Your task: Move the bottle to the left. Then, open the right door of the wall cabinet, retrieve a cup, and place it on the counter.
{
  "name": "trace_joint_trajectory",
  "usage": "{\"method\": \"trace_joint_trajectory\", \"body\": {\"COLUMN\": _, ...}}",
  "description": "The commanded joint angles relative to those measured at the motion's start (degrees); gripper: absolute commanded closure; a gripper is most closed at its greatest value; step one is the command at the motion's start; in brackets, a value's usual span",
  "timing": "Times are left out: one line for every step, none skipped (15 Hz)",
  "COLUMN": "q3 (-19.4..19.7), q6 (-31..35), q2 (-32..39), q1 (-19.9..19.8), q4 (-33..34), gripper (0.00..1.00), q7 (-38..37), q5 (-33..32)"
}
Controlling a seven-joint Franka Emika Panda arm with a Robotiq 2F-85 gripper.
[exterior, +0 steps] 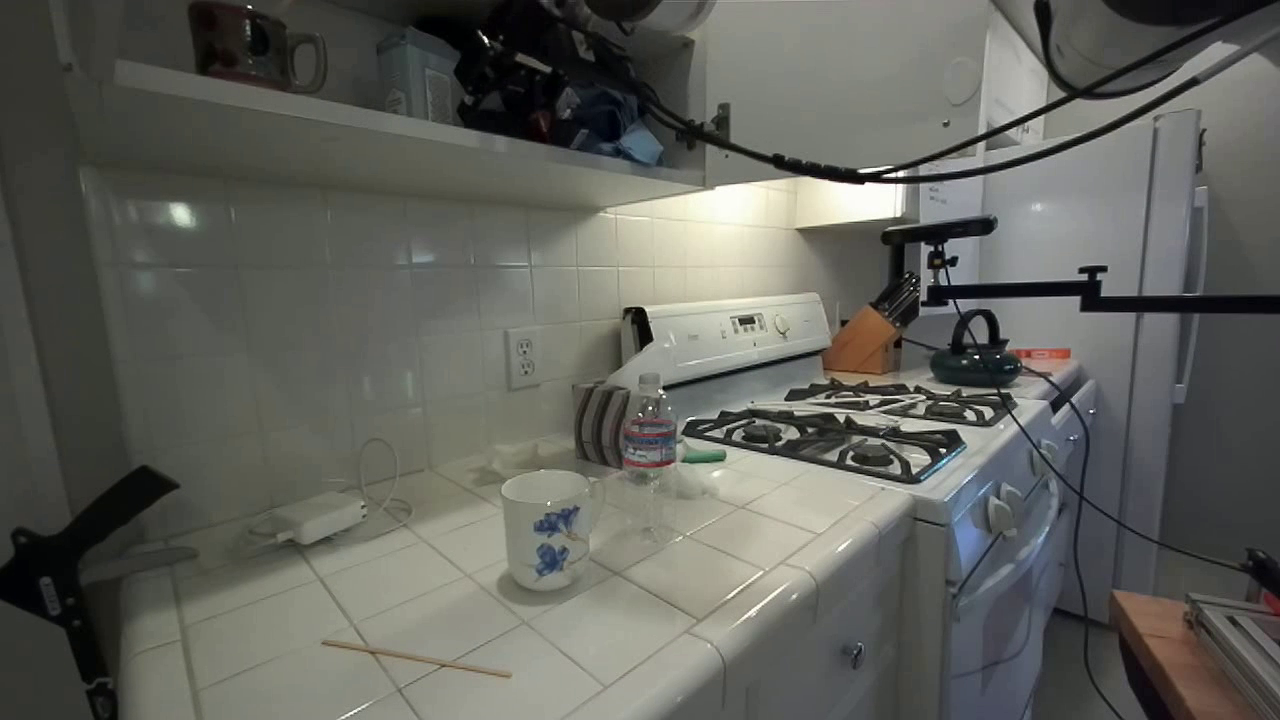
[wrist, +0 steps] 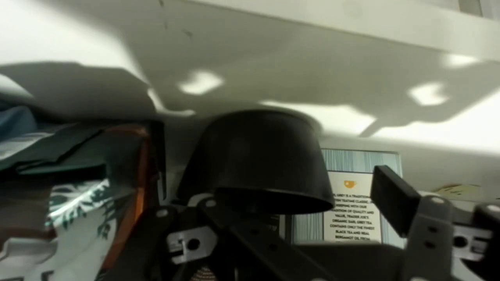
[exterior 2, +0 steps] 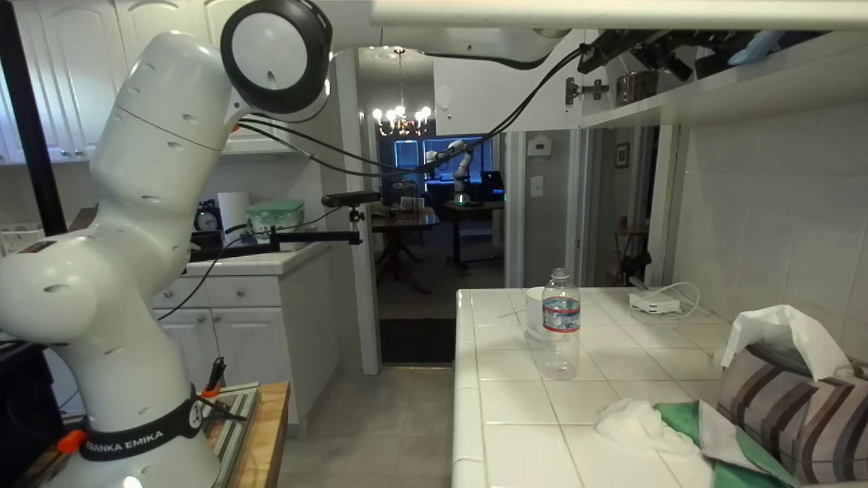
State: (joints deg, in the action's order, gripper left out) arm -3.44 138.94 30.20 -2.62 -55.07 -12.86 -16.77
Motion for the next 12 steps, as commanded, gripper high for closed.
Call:
{"method": "trace_joint_trajectory", "body": {"q3": -1.07, "q6": -1.51, "q2": 2.71, "q1": -0.29, "q4": 5.81, "gripper": 0.41, "q7": 1.49, "q5": 1.44}}
{"method": "trace_joint_trajectory", "body": {"q3": -1.13, "q6": -1.55, "q2": 2.64, "q1": -0.31, "q4": 6.19, "gripper": 0.48, "q7": 1.44, "q5": 1.39}}
{"method": "trace_joint_trajectory", "body": {"q3": -1.01, "q6": -1.3, "q2": 2.38, "q1": -0.23, "q4": 6.31, "gripper": 0.56, "q7": 1.22, "q5": 1.1}}
{"method": "trace_joint_trajectory", "body": {"q3": -0.8, "q6": -1.37, "q2": 1.86, "q1": -0.15, "q4": 6.38, "gripper": 0.62, "q7": 0.96, "q5": 0.77}}
{"method": "trace_joint_trajectory", "body": {"q3": -0.6, "q6": -1.56, "q2": 1.15, "q1": -0.1, "q4": 6.29, "gripper": 0.7, "q7": 0.8, "q5": 0.47}}
{"method": "trace_joint_trajectory", "body": {"q3": -0.63, "q6": -1.81, "q2": 0.52, "q1": -0.13, "q4": 6.24, "gripper": 0.76, "q7": 0.99, "q5": 0.44}}
{"method": "trace_joint_trajectory", "body": {"q3": -0.65, "q6": -2.27, "q2": -0.64, "q1": -0.18, "q4": 5.54, "gripper": 0.83, "q7": 1.02, "q5": 0.44}}
{"method": "trace_joint_trajectory", "body": {"q3": -0.8, "q6": -3.01, "q2": -1.69, "q1": -0.32, "q4": 4.61, "gripper": 0.91, "q7": 1.04, "q5": 0.71}}
{"method": "trace_joint_trajectory", "body": {"q3": -0.88, "q6": -3.79, "q2": -2.53, "q1": -0.44, "q4": 3.87, "gripper": 0.97, "q7": 1.05, "q5": 0.89}}
{"method": "trace_joint_trajectory", "body": {"q3": -0.99, "q6": -4.69, "q2": -3.19, "q1": -0.57, "q4": 3.38, "gripper": 1.0, "q7": 1.13, "q5": 1.12}}
{"method": "trace_joint_trajectory", "body": {"q3": -0.99, "q6": -5.4, "q2": -3.62, "q1": -0.61, "q4": 3.15, "gripper": 1.0, "q7": 0.93, "q5": 1.2}}
{"method": "trace_joint_trajectory", "body": {"q3": -1.03, "q6": -5.6, "q2": -3.76, "q1": -0.64, "q4": 3.06, "gripper": 1.0, "q7": 0.78, "q5": 1.29}}
